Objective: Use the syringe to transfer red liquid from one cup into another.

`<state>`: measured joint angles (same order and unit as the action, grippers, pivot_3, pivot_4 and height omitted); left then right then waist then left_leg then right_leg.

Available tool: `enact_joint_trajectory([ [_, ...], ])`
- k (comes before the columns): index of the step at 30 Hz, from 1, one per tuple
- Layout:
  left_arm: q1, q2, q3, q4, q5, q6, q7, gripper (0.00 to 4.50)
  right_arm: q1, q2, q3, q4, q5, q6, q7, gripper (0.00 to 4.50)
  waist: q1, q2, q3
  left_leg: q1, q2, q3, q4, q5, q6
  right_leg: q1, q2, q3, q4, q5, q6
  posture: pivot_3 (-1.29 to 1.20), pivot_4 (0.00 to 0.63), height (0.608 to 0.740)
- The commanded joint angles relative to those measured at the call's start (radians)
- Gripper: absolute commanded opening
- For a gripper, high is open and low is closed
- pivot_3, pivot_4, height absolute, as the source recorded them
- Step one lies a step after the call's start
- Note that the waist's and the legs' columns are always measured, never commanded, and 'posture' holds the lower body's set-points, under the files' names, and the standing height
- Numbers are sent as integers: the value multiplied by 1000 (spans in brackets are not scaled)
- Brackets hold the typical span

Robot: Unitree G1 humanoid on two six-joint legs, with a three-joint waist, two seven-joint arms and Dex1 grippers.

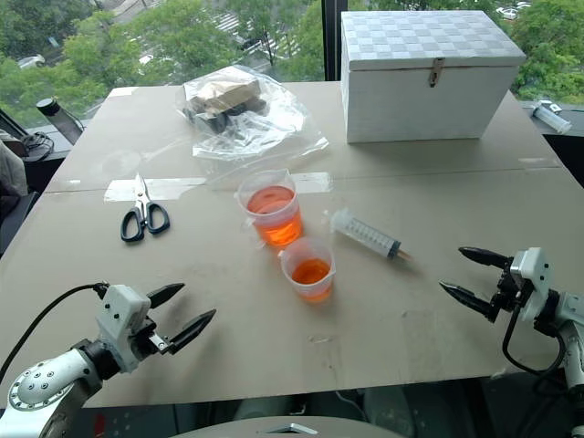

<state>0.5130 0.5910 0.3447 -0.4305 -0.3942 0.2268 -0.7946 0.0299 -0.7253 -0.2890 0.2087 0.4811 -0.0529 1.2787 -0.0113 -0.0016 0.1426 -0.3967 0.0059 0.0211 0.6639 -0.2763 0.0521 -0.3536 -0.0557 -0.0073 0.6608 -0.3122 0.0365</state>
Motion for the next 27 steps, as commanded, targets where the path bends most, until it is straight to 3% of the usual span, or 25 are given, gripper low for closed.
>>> enact_joint_trajectory([
  [1, -19, 76, 73, -109, -122, 77, -56, 4500, -45, -42, 22, -197, 74, 185, -55, 4468, -1, 0, 0, 0, 0, 0, 0, 0, 0, 0, 0, 0, 0, 0, 0, 0, 150, 740],
  [8, -105, 326, 235, -220, -406, 313, -183, 4500, -256, -126, 178, -436, 67, 586, -222, 4468, 2, 0, 1, -2, 0, -1, 0, 0, 0, -3, 0, 0, 1, 0, 0, 0, 150, 740],
  [11, -201, 409, 294, -223, -519, 392, -190, 4500, -435, -209, 337, -467, -33, 747, -235, 4468, 3, 1, 3, -5, 0, 0, 0, 1, -1, -6, 0, -1, 0, 0, 0, 0, 150, 740],
  [13, -244, 457, 311, -226, -549, 428, -203, 4500, -570, -208, 439, -460, -87, 839, -255, 4468, -2, 2, 5, -7, 0, -1, 1, 1, -1, -8, 0, -1, 1, 0, 0, 0, 150, 740],
  [17, -326, 500, 306, -220, -594, 468, -196, 4500, -795, -132, 556, -418, -84, 1151, -322, 4468, -10, 2, 5, -8, 0, 0, -1, 3, -5, -10, 1, 0, 1, 0, 0, 0, 150, 740],
  [22, -385, 527, 305, -231, -602, 508, -179, 4500, -970, -106, 714, -393, -93, 1319, -295, 4468, -2, 1, 5, -22, -1, -1, -1, 5, -8, -24, 1, 0, 3, 0, 0, 0, 150, 740],
  [27, -402, 519, 347, -296, -693, 622, -31, 4500, -1141, -17, 859, -325, -111, 1419, -301, 4468, -13, 0, 6, -23, -1, 1, 0, 5, -8, -25, 1, 0, 3, 0, 1, 0, 150, 740],
])
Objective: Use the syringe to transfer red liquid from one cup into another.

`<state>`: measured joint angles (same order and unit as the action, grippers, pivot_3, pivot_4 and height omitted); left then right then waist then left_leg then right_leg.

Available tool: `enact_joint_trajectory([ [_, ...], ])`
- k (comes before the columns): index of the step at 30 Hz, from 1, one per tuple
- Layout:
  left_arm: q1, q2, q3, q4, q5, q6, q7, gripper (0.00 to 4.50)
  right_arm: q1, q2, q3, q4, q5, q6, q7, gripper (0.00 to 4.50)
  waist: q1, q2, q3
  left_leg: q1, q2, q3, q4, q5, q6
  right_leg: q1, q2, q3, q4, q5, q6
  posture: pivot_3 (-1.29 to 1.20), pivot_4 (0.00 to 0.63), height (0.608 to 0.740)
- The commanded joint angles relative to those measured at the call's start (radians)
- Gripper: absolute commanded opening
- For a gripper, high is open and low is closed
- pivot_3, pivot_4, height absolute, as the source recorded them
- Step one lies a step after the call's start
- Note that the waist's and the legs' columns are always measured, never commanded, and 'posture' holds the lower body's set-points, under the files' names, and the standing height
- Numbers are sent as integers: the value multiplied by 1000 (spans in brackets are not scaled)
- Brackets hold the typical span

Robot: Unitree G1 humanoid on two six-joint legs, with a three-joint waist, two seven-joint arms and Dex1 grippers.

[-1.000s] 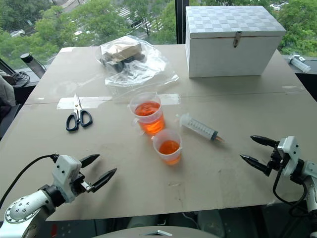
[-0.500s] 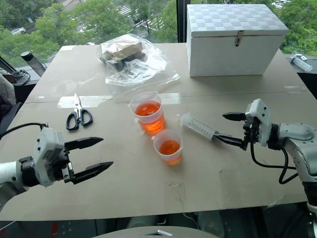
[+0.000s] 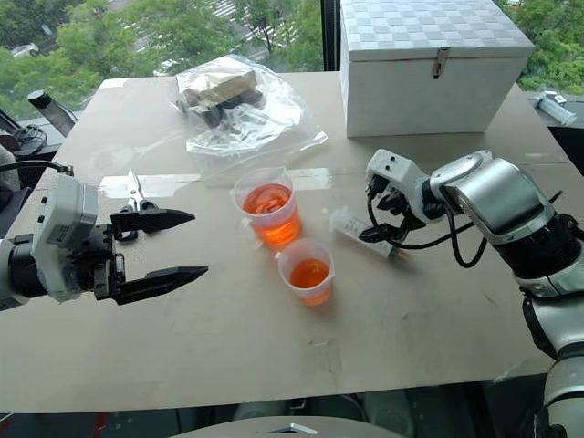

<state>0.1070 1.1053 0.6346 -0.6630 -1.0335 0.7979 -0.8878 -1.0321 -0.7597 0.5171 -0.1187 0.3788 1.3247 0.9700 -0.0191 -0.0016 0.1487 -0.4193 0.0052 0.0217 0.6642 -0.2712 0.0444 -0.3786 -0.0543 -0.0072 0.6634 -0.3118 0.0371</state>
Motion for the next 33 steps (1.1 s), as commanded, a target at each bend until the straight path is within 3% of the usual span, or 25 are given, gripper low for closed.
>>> enact_joint_trajectory([
  [1, 12, 6, 69, -78, -59, 67, 78, 4500, -103, 28, 74, 7, -6, 54, 13, 4468, -7, 0, 0, 0, 0, 0, 0, 0, 0, 0, 0, 0, 1, 0, 0, 0, 150, 740],
  [11, 26, -19, 97, -129, -87, 92, 157, 4500, -224, 159, 285, 118, -75, 30, 19, 4468, -18, -1, 0, 1, 0, -1, 4, 0, 0, 0, 0, 0, 7, 0, 0, 0, 150, 740],
  [20, 40, -50, 84, -154, -89, 81, 199, 4500, -294, 302, 313, 412, -172, -39, -1, 4468, -20, -2, 0, 3, -1, 0, 4, 1, -2, -1, 1, 1, 10, 0, 0, 0, 150, 740],
  [33, 10, -45, 56, -148, -106, 75, 218, 4500, -262, 347, 348, 498, -211, -10, 6, 4468, -22, -2, 0, 3, -1, 0, 3, 1, -2, -2, 1, 1, 11, 0, 0, 0, 150, 740],
])
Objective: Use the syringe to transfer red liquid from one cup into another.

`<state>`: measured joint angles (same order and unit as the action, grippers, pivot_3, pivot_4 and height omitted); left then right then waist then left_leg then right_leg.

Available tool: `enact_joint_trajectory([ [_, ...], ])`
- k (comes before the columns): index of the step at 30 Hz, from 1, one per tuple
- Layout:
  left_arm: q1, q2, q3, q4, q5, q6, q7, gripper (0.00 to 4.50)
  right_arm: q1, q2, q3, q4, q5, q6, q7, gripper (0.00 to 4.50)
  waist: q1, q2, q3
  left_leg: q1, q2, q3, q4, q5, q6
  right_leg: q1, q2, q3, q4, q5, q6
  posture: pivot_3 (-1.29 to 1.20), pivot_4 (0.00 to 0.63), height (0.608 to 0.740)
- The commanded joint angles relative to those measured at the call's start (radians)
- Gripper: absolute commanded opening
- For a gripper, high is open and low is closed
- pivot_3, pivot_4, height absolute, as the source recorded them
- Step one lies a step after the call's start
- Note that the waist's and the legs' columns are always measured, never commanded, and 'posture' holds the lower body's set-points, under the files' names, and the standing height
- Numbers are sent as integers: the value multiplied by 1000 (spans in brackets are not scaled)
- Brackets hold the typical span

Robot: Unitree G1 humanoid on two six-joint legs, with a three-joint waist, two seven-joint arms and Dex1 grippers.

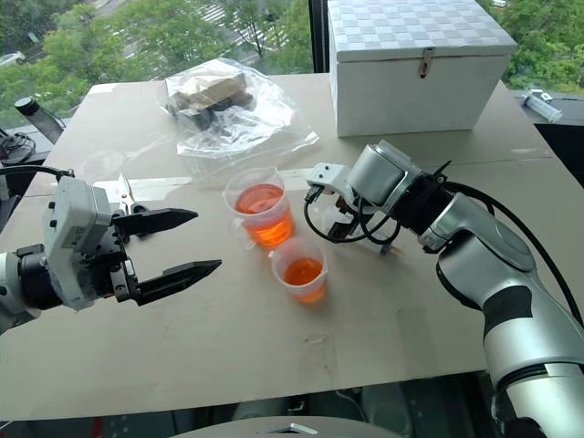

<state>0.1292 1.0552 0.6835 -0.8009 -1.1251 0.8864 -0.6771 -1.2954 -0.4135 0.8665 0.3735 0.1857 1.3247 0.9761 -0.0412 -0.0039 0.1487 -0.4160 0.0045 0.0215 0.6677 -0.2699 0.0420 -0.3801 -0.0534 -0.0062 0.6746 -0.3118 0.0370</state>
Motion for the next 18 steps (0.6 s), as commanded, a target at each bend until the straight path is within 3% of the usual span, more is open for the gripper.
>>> enact_joint_trajectory([
  [1, -15, 6, 5, -10, -16, -13, 10, 4500, 3, 7, -6, 11, -22, -13, -4, 4468, 0, 0, 0, 0, 0, 0, 0, 0, 0, 0, 0, 0, 0, 0, 0, 0, 150, 740],
  [4, -23, 7, -1, -11, -20, -12, 19, 4500, 11, 22, -17, 20, -31, -16, -17, 3773, -1, 0, 0, 0, 0, 0, 0, 0, 0, 0, 0, 0, 0, 0, 0, 0, 150, 740],
  [9, -31, 12, -6, -11, -30, -11, 32, 4500, 27, 28, -28, 6, -35, -4, -19, 1543, -1, -1, 0, 0, 0, 0, 0, 0, 0, 0, 0, 0, 1, 0, 0, 0, 150, 740],
  [13, -39, 10, -8, -13, -43, -8, 54, 4500, 12, -1, -66, -21, -7, 27, 14, 1536, 0, -1, -1, 0, 0, 0, 0, 0, 0, 0, 0, 0, 1, 0, 0, 0, 150, 740],
  [18, -64, -3, 4, 1, -88, -14, 104, 4500, -43, -129, -152, -104, 81, 39, 132, 1536, 4, -1, 0, 0, 0, 0, 0, 0, 0, 0, 0, 0, 0, 0, 0, 0, 150, 740],
])
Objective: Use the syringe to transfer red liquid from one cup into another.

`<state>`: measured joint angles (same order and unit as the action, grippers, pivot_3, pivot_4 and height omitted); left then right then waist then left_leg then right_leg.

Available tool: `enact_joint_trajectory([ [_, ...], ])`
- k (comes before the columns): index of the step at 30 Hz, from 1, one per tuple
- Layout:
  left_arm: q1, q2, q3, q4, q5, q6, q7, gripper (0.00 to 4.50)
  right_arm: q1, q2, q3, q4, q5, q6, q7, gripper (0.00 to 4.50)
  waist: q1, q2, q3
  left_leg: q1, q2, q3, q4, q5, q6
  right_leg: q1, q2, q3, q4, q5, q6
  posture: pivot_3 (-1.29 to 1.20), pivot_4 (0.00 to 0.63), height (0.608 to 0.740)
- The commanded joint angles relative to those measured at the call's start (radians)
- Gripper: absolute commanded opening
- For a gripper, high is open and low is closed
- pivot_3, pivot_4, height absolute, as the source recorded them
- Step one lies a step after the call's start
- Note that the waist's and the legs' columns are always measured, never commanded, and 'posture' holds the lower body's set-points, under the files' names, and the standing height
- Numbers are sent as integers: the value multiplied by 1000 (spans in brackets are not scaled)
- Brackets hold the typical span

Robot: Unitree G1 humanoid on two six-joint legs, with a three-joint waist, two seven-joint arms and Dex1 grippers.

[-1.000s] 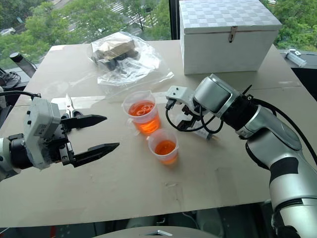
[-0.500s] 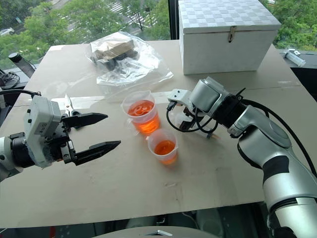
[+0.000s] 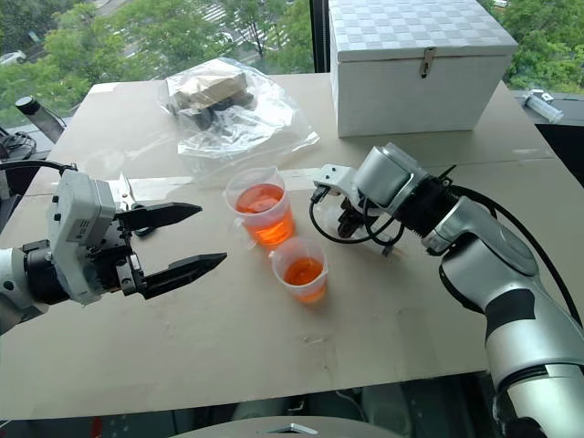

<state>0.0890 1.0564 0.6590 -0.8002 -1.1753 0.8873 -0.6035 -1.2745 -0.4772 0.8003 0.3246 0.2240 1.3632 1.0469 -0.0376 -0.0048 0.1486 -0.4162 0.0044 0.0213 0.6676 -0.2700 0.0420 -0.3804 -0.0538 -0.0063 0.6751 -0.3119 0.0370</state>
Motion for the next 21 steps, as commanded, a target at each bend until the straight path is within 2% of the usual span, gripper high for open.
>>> enact_joint_trajectory([
  [1, -34, -7, 31, 7, -53, -19, 43, 4500, -77, -93, -117, -66, 57, -3, 77, 1536, 1, 0, 1, 0, 0, 0, 0, 0, 0, 0, 0, 0, 0, 0, 0, 0, 150, 740],
  [6, -144, -2, 41, 84, -140, -47, 107, 4500, -139, -170, -306, -107, 145, 21, 101, 1536, -2, 0, 1, 0, 0, 0, -1, 0, 0, 0, 0, 0, -1, 0, 0, 0, 150, 740],
  [10, -230, 12, 48, 177, -147, -64, 110, 4500, -147, -121, -513, -117, 194, 4, 27, 1536, -6, -1, 1, 0, 0, 0, -2, 0, 0, 0, 0, 1, -1, 0, 0, 0, 150, 740],
  [14, -365, 21, 30, 324, -134, -97, 93, 4500, -122, 50, -773, -168, 257, -97, -134, 1536, -3, -1, 1, 0, 0, 1, -1, 0, 0, 0, 0, 1, 2, 0, 0, 0, 150, 740],
  [17, -469, 30, -15, 413, -108, -114, 70, 4500, -92, 193, -885, -209, 297, -202, -237, 1536, -3, -3, 1, 0, 0, 1, 0, 0, 0, 0, 1, 0, 3, 0, 0, 0, 150, 740],
  [21, -617, 60, -98, 534, -30, -134, 12, 4500, -22, 339, -885, -266, 297, -374, -317, 1536, -1, -6, 1, 0, -1, 0, 1, 1, -1, 0, 2, -1, 5, 0, 1, 0, 150, 740],
])
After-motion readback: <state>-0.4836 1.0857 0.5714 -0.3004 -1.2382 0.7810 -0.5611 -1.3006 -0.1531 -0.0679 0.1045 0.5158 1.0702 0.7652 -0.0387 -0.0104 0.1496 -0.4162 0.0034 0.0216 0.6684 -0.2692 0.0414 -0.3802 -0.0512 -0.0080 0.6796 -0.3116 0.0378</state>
